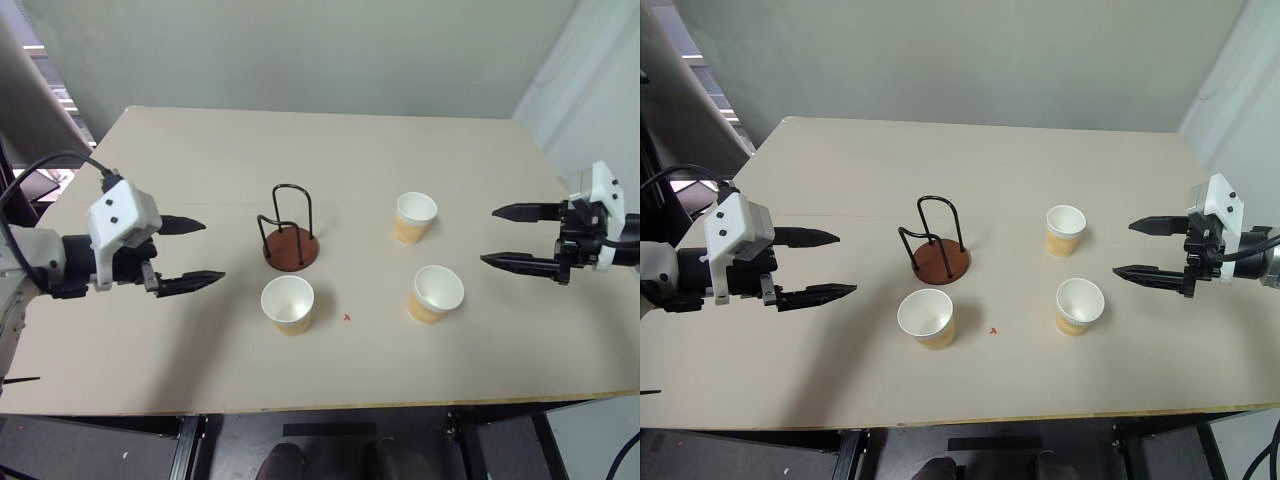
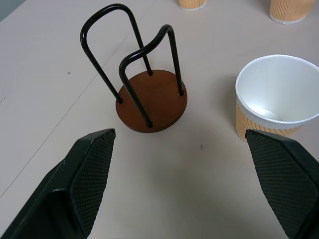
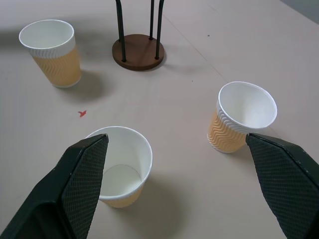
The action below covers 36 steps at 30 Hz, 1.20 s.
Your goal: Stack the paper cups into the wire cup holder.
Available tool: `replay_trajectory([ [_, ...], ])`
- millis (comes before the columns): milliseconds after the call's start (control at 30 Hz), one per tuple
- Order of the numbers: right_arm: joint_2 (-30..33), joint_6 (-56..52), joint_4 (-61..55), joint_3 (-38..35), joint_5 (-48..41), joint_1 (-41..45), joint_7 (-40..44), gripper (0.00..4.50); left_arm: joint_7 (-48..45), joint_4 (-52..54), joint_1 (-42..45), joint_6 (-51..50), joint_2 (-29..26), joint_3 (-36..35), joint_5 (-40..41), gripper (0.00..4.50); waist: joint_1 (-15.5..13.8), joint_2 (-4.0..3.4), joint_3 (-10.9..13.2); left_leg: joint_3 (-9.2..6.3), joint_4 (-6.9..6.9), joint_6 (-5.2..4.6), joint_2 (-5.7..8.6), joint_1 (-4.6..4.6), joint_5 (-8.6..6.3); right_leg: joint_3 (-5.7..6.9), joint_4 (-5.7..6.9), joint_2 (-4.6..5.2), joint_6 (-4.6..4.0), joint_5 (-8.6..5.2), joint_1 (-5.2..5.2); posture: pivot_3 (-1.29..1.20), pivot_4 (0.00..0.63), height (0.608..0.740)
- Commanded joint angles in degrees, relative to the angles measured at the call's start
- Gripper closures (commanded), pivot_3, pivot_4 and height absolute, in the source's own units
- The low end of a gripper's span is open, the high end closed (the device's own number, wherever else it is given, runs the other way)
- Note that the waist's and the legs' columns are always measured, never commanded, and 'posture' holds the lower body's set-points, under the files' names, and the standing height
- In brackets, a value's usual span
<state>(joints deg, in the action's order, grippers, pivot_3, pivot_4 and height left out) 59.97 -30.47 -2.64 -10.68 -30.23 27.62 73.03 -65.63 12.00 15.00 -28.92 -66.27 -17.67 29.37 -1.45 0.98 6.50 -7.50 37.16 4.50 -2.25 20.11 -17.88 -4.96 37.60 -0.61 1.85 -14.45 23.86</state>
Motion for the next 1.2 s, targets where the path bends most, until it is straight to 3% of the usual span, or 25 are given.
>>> replay_trajectory([
  [33, 0.98, 0.36, -1.4, -3.07, -1.48, 0.28, 0.09, 0.0, 0.38, 1.21, 0.15, 0.31, -0.18, -2.36, 0.24, 0.02, 0.01, 0.0, 0.0, 0.01, 0.0, 0.0, 0.0, 0.0, 0.0, 0.0, 0.0, 0.0, 0.0, 0.0, 0.0, 0.0, 0.15, 0.74],
  [533, 0.37, -0.22, -3.89, -2.5, -3.02, -0.02, -1.11, 0.0, 3.0, 1.36, 3.35, 0.29, 2.12, 1.71, -1.12, 0.02, 0.02, 0.0, 0.0, 0.01, 0.04, 0.0, 0.0, -0.01, 0.0, 0.0, 0.06, -0.02, 0.0, 0.0, 0.0, 0.0, 0.15, 0.74],
  [667, -0.94, -0.74, -4.52, -2.38, -4.38, 1.45, -1.98, 0.0, 9.11, -3.85, 11.97, 1.05, 7.91, 8.86, -6.27, 0.02, -0.23, -0.01, -0.01, -0.06, 0.26, 0.0, 0.02, -0.03, 0.0, 0.02, 0.15, -0.01, 0.07, 0.04, -0.08, 0.0, 0.15, 0.74],
  [867, -0.6, -3.37, -8.19, -4.44, -8.75, 2.86, -2.75, 0.0, 10.27, -8.25, 17.05, 2.47, 13.29, 15.49, -10.81, 0.02, 0.02, -0.01, 0.0, -0.05, 0.53, -0.01, 0.02, 0.04, -0.01, 0.01, 0.16, -0.07, 0.18, 0.1, -0.13, 0.0, 0.15, 0.74],
  [1200, 0.68, -5.67, -12.09, -7.51, -10.13, 0.9, -5.41, 0.0, 14.1, -21.32, 23.88, 7.97, 19.95, 18.7, -17.75, 0.02, 0.12, -0.01, 0.0, -0.11, 0.8, -0.04, 0.01, 0.07, -0.04, 0.02, 0.05, -0.12, 0.39, 0.14, -0.3, 0.0, 0.15, 0.74],
])
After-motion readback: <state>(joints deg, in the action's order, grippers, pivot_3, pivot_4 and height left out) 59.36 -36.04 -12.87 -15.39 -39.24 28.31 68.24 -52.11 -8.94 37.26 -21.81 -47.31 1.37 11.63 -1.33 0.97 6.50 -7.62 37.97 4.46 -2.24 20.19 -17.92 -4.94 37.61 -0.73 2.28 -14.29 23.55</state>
